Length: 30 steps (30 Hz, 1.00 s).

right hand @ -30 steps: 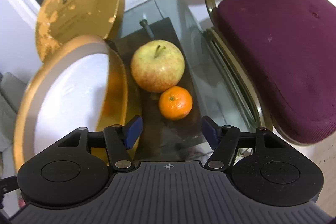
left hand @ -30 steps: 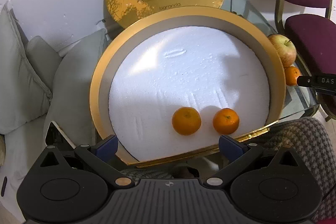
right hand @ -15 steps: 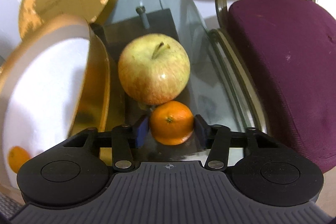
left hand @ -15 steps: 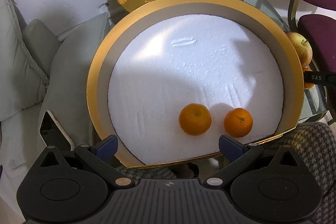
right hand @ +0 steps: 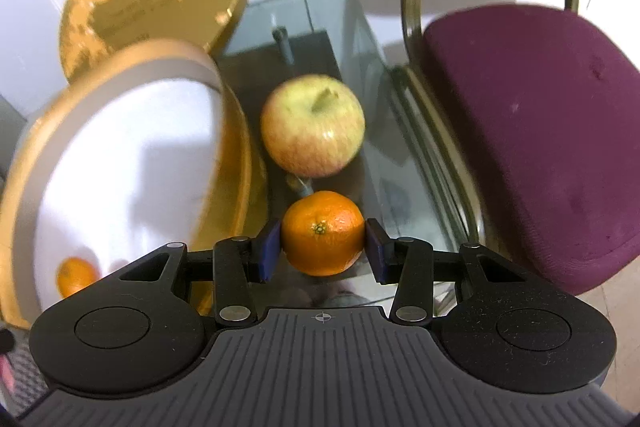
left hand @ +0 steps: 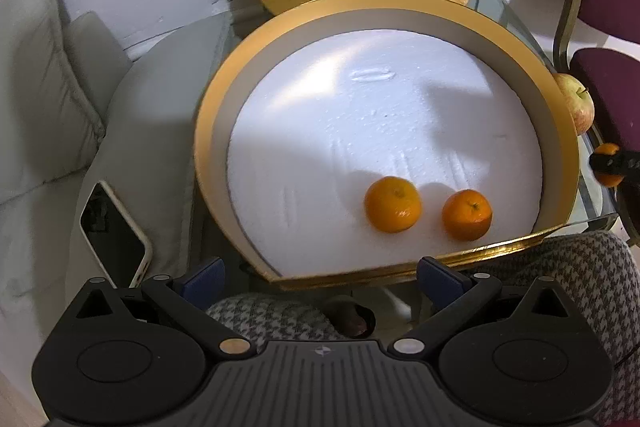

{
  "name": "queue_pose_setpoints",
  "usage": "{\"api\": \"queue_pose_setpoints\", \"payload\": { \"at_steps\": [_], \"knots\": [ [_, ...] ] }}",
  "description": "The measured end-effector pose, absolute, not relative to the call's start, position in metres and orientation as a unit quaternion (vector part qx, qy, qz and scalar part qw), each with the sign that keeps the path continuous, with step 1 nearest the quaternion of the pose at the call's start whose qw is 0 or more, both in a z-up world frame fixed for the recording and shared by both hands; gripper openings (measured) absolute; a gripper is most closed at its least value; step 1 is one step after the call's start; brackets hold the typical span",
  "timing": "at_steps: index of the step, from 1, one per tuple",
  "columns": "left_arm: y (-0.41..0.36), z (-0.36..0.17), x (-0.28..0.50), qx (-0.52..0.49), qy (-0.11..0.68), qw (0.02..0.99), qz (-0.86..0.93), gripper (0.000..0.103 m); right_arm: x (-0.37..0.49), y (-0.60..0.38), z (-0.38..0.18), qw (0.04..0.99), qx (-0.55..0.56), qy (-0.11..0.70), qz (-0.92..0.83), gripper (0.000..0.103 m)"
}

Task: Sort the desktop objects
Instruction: 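Close the right gripper on the last mandarin, then carry the mandarin into the gold box and release it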

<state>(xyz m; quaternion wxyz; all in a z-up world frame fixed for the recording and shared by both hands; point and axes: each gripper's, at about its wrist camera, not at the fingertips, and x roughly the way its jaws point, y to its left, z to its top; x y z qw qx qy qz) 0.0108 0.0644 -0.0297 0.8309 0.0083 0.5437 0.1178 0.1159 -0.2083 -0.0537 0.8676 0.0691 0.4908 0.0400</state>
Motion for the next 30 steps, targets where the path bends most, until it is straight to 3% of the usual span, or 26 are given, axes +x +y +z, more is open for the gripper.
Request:
{"api": "queue_pose_setpoints", "payload": {
  "at_steps": [7,17,26,30],
  "knots": [
    [0.112,-0.02,-0.002,-0.032,0.516,0.839,0.168,0.102,0.112,-0.157,-0.004,0.893,0.046,0.437,0.101,0.046],
    [0.14,-0.033,-0.008,-0.075,0.526,0.829,0.176,0.102,0.136,-0.063,-0.057,0.849,-0.033,0.504,0.152,0.046],
    [0.146,-0.044,-0.005,-0.083,0.537,0.821,0.176,0.102,0.147,-0.06,-0.089,0.826,-0.039,0.546,0.137,0.047],
    [0.144,-0.04,-0.01,-0.081,0.535,0.822,0.178,0.102,0.143,-0.069,-0.077,0.832,-0.014,0.535,0.144,0.054]
  ]
}}
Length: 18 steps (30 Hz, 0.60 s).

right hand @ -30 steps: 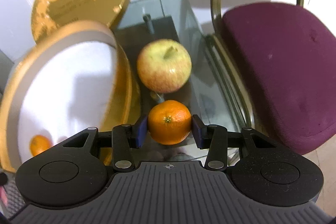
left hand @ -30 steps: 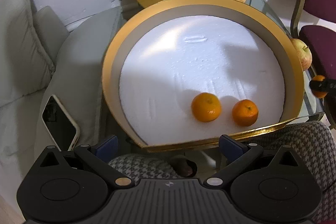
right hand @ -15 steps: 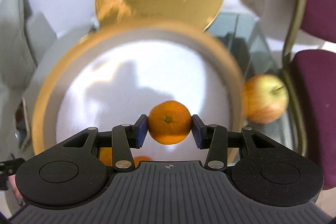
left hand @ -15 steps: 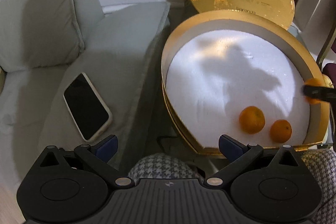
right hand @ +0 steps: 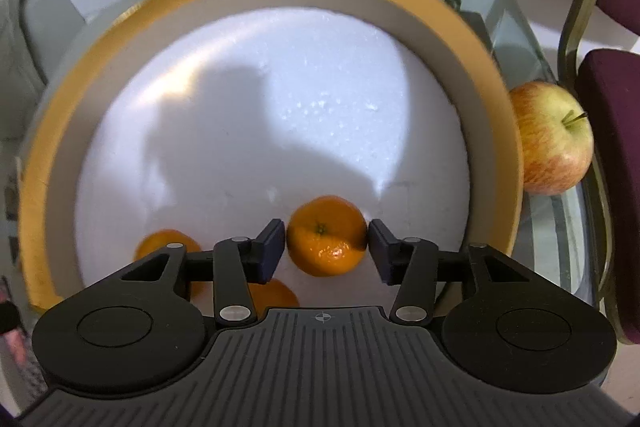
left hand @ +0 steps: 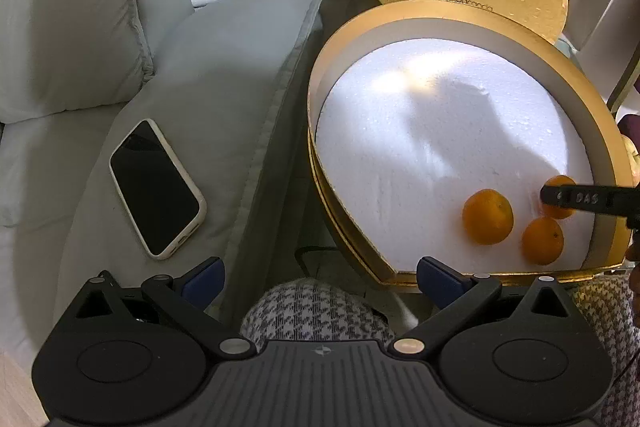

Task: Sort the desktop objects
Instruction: 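Carry the mandarin into the gold box and release it, then withdraw the right tool and approach the red-yellow apple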

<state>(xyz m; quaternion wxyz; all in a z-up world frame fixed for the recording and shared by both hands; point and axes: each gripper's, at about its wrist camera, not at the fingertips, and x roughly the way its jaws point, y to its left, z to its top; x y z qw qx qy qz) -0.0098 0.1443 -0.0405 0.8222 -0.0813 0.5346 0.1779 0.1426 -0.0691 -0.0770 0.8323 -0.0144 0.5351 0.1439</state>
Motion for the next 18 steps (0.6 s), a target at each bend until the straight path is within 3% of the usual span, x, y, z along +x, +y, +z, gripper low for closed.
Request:
{"api": "queue_pose_setpoints", "payload": {
  "at_steps": [10,18],
  "knots": [
    [0.124,-0.027,-0.033,-0.069,0.524,0.831,0.174,0.102,0.087,-0.135,-0.008,0.865,0.077,0.478,0.134,0.064],
    [0.094,-0.013,-0.045,-0.036,0.516,0.84,0.162,0.102,0.031,-0.174,-0.002,0.859,0.11,0.485,0.118,0.072]
  ]
}}
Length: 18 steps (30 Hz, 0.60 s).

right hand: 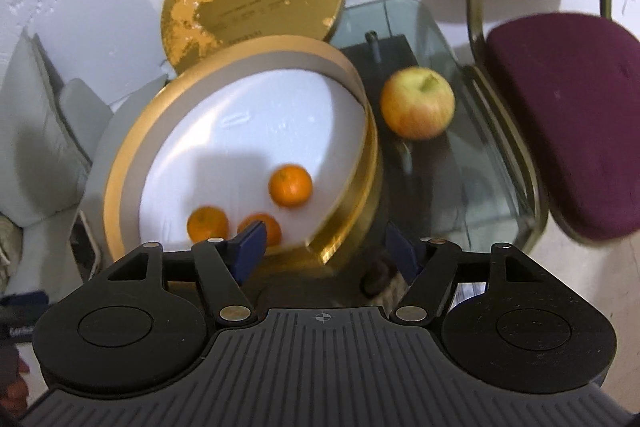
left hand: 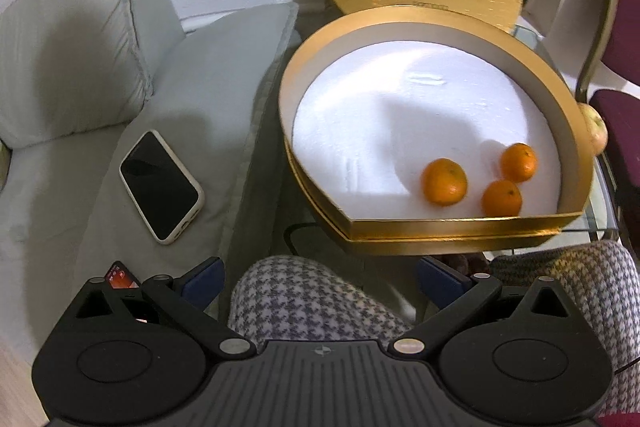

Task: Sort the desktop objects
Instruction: 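Withdraw the right tool and approach the red-yellow apple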

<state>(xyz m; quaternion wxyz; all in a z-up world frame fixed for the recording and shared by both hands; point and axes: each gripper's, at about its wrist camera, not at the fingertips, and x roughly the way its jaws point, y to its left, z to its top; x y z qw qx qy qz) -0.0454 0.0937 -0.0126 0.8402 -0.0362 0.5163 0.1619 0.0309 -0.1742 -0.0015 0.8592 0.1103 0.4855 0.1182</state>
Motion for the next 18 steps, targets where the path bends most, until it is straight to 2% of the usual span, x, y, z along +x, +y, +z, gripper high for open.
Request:
{"api": "queue_pose_setpoints", "payload": {
  "at_steps": [16,18],
  "knots": [
    [0.04,0.007,-0.049,0.037,0.504,0.85,0.147,0.102,0.011,-0.204,0.002,0.856,0.15,0.474,0.142,0.074],
    [0.033,0.008,-0.047,0.047,0.504,0.85,0.144,0.102,0.011,-0.209,0.0,0.855,0.156,0.473,0.143,0.077]
  ]
}}
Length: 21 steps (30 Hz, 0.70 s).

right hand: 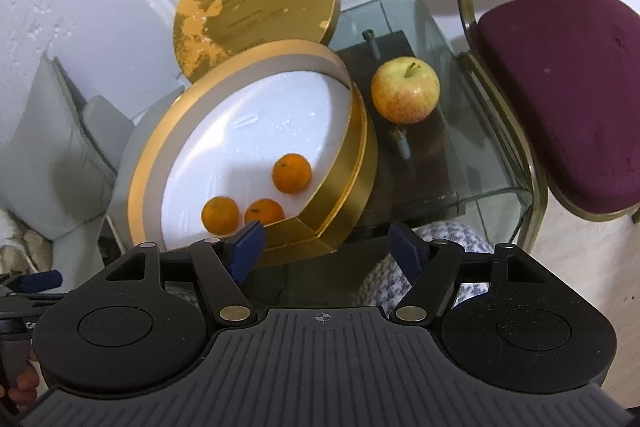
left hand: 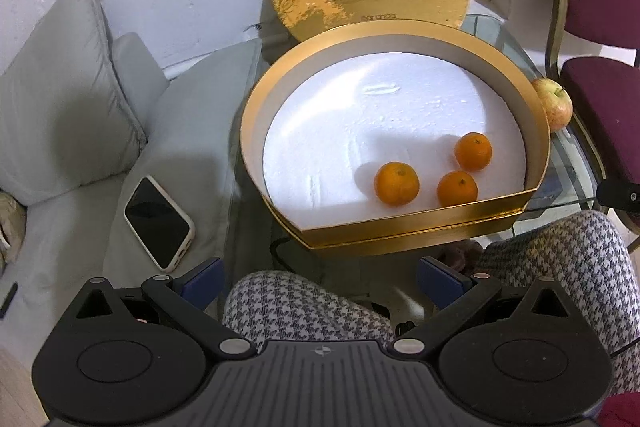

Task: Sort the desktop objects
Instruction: 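Withdraw the right tool and approach the red-yellow apple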

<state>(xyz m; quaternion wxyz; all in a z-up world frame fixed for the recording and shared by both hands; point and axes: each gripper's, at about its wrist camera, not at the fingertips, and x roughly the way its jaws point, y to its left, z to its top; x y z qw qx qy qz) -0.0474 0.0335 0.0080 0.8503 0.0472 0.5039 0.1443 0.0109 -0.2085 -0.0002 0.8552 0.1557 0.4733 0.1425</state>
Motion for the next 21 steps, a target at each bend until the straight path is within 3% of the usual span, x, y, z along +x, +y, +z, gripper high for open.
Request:
{"api": "queue_pose_setpoints", "payload": {
  "at_steps": [9,21],
  "knots": [
    [0.009,0.013,-0.029,0.085,0.501,0.852,0.126,0.102,0.016,-0.23,-0.011,0.848,0.201,0.473,0.13,0.083],
    [0.016,0.005,0.013,0.087,0.508,0.848,0.123,0.102,0.079,-0.254,-0.026,0.842,0.27,0.461,0.077,0.084]
  ]
}}
